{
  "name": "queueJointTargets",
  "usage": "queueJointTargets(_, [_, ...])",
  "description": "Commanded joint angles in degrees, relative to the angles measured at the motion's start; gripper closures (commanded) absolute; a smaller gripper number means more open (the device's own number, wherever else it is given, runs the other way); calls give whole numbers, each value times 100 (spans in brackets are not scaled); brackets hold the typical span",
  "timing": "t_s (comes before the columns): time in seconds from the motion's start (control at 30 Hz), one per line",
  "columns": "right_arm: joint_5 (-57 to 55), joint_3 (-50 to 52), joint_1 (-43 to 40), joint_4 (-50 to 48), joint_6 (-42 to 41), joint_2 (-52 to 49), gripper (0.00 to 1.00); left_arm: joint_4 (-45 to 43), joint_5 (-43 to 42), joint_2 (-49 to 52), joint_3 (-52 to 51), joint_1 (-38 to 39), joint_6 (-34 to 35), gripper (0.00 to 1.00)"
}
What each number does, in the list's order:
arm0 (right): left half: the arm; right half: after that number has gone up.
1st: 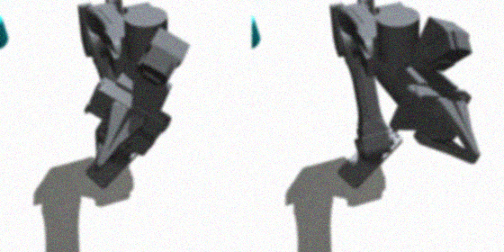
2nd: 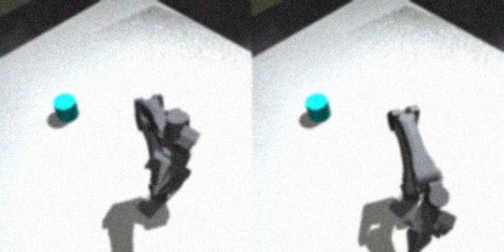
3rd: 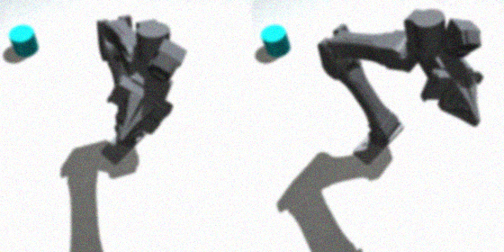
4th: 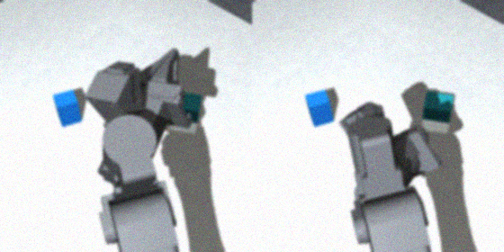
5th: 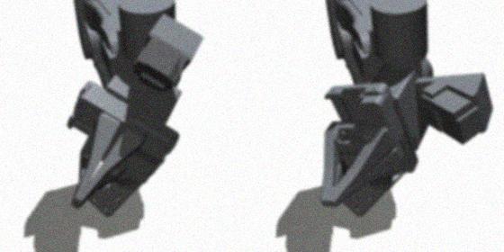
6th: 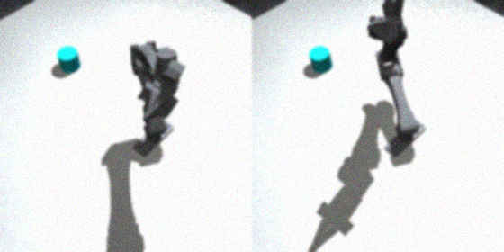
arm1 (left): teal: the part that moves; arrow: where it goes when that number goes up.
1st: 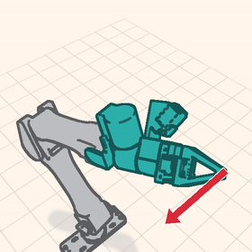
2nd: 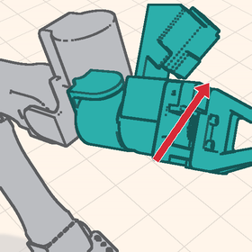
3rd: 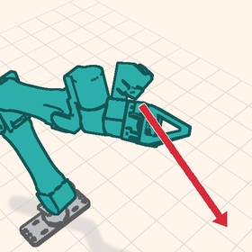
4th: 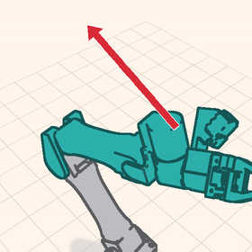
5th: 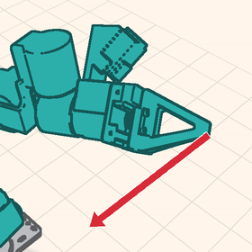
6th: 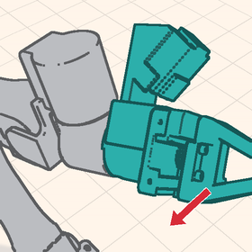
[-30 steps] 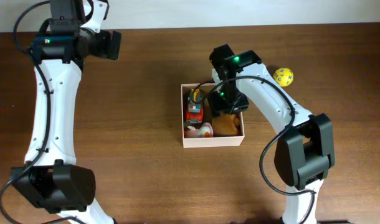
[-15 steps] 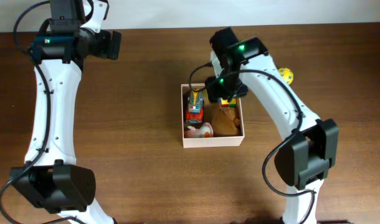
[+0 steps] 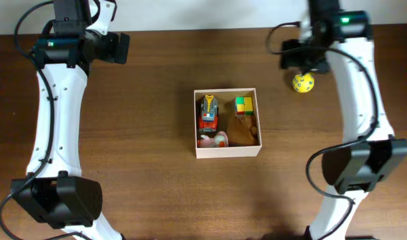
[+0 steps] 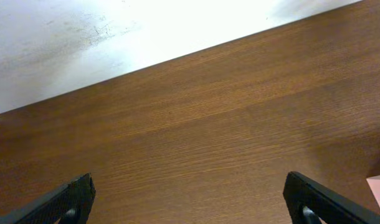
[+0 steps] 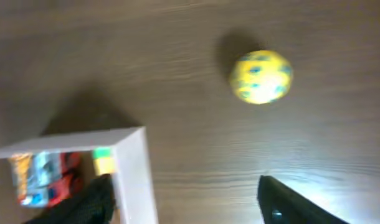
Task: Pack container
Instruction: 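Move the right gripper over the yellow lettered ball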
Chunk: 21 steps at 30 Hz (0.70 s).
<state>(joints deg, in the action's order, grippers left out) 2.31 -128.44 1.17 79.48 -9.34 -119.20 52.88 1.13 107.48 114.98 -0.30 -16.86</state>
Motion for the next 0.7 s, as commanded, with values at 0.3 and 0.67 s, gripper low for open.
queueJointTargets(0.3, [-367,-83,-575,-981,225,74,1,-13,17,-35,94,13,59,1])
queueJointTargets(0.67, [-658,170,-640,-1873,389,-363,1,-13,17,-35,94,13,59,1])
